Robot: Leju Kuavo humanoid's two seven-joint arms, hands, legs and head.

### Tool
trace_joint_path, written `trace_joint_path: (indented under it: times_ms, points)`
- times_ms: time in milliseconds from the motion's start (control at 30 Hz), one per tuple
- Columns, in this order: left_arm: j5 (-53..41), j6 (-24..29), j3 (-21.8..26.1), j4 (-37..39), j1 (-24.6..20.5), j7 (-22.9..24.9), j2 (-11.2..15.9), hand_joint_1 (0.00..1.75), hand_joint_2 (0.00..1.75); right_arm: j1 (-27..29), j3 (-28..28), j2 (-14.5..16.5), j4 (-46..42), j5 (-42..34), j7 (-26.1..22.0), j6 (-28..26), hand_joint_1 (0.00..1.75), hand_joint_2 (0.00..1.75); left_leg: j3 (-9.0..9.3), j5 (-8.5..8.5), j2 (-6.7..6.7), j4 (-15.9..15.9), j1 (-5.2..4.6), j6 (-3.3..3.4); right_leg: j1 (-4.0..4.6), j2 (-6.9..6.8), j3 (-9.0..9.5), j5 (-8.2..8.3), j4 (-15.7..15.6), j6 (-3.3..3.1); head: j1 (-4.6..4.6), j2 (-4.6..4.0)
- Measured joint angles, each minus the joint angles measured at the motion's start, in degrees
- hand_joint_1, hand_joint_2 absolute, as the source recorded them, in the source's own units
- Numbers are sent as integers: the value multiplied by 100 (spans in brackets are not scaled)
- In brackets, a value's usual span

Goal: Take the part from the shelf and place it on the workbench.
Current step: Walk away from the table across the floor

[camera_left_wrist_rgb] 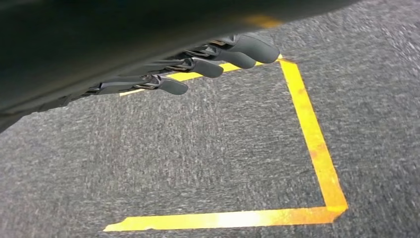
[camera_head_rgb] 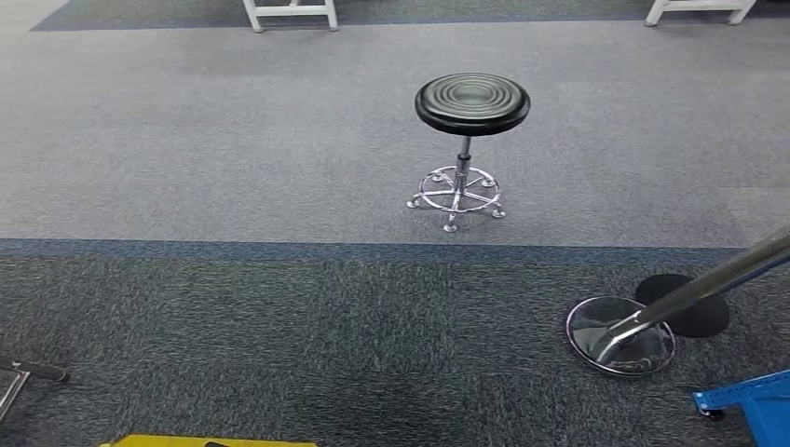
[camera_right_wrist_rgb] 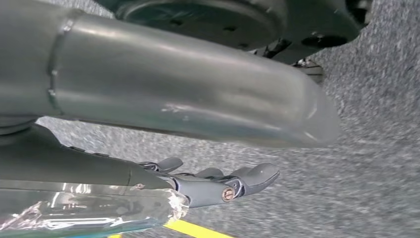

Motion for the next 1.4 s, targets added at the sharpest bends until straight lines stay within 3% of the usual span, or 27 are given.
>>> trace_joint_path:
  times_ms: [67,133,200,267,333,400,467,500,533,600,667,700,767,833,900,967,1000,1033,1067,1133,1200,1267,1333,1400]
  points:
    - [-1,-8,25,5,-2,0,-1,0,0,20,-71,30,-56,52,25,49,0,0,165,439,-81,-489,-3,53,11,166,19,0,2,0,1,0]
    - [-3,-22,52,8,-9,0,4,0,0,18,-128,69,-109,104,35,96,0,0,416,768,-323,-1140,-2,132,25,316,5,-6,17,16,3,0]
    - [-6,-43,79,11,-13,-1,7,0,0,14,-190,116,-150,164,34,138,0,0,531,797,-455,-1441,-8,178,16,439,-55,6,28,68,2,0]
    - [-9,-64,99,11,-28,-2,-8,0,0,29,-273,151,-174,220,28,172,0,0,562,795,-359,-1545,-2,199,-6,499,-122,18,28,143,-1,0]
    - [-17,-78,113,11,-40,-3,-25,0,0,40,-339,170,-192,248,23,183,0,0,585,840,-235,-1640,21,237,1,284,-247,-141,224,201,30,0]
    - [-24,-83,120,11,-27,-4,-26,0,0,18,-375,177,-208,258,21,184,0,0,588,853,-79,-1675,26,262,-2,-25,-546,-525,838,244,61,0]
    - [-24,-85,126,13,-9,-4,-30,0,0,3,-407,178,-215,261,21,184,0,0,577,848,97,-1670,20,267,-25,-136,-828,-792,1449,292,66,0]
    - [-24,-86,127,13,-8,-4,-35,0,0,7,-422,179,-215,261,21,184,0,0,574,843,175,-1667,22,264,-38,-164,-845,-774,1517,315,67,0]
    - [-24,-86,127,14,-10,-4,-40,0,0,13,-433,179,-216,261,21,184,0,0,574,837,246,-1661,26,254,-54,-203,-740,-650,1356,336,69,0]
    - [-24,-87,128,14,-14,-4,-46,0,0,13,-447,180,-229,262,20,184,0,0,588,811,370,-1627,27,204,-78,-418,-314,-315,614,364,72,0]
    - [-24,-89,133,14,-14,-4,-45,0,0,-5,-453,188,-246,263,19,185,0,0,605,771,471,-1569,10,120,-76,-591,-32,-145,89,314,58,0]
    - [-24,-89,136,14,-19,-4,-44,0,0,-8,-457,195,-250,263,17,185,0,0,619,760,513,-1554,3,80,-63,-605,-7,-142,26,268,47,0]
    - [-25,-89,138,14,-39,-4,-45,0,0,6,-470,207,-253,265,14,186,0,0,658,746,564,-1552,26,12,-52,-486,-11,-119,31,168,20,0]
    - [-26,-88,142,14,-49,-4,-42,0,0,8,-490,215,-253,270,11,186,0,0,619,577,374,-1401,56,-48,-61,-380,4,-82,22,88,10,0]
    - [-26,-89,147,14,-32,-4,-41,0,0,-11,-504,222,-253,274,7,188,0,0,380,192,95,-820,63,-69,-60,-252,1,-51,19,37,-3,0]
    - [-26,-90,150,15,-9,-4,-45,0,0,-17,-509,227,-253,275,3,191,0,0,68,-88,10,-120,52,-53,-37,-98,-13,-38,23,17,-7,0]
    - [-25,-91,150,15,-4,-4,-46,0,0,-14,-513,228,-253,275,3,193,0,0,-6,-71,2,23,45,-32,-22,-18,-12,-35,24,13,-7,0]
    - [-25,-91,151,16,-3,-4,-46,0,0,-10,-519,229,-253,276,3,193,0,0,11,59,-12,-43,37,2,-8,63,-5,-35,25,12,-7,0]
    - [-25,-91,151,16,-4,-4,-45,0,0,-10,-526,231,-253,276,3,193,0,0,117,274,-52,-306,23,49,6,144,5,-35,25,12,-7,0]
    - [-25,-91,156,17,-3,-4,-34,0,0,-18,-534,243,-253,276,3,193,0,0,394,667,-303,-992,0,178,21,297,9,-35,28,17,-3,0]
    - [-27,-91,164,19,-8,-4,-22,0,0,-23,-536,259,-254,275,1,194,0,0,555,765,-487,-1378,-16,268,13,424,-29,-24,31,54,-18,0]
    - [-28,-91,173,20,-34,-4,-24,0,0,-8,-539,268,-254,275,0,198,0,0,591,736,-417,-1494,-11,283,3,521,-96,2,24,125,-35,0]
    - [-28,-91,185,19,-50,-4,-34,0,0,5,-545,273,-255,276,-1,197,0,0,624,766,-281,-1614,15,272,14,348,-210,-84,144,188,-15,0]
    - [-27,-92,198,20,-33,-4,-39,0,0,-14,-551,272,-257,276,-4,193,0,0,649,790,-115,-1674,18,272,18,18,-483,-387,657,233,21,0]
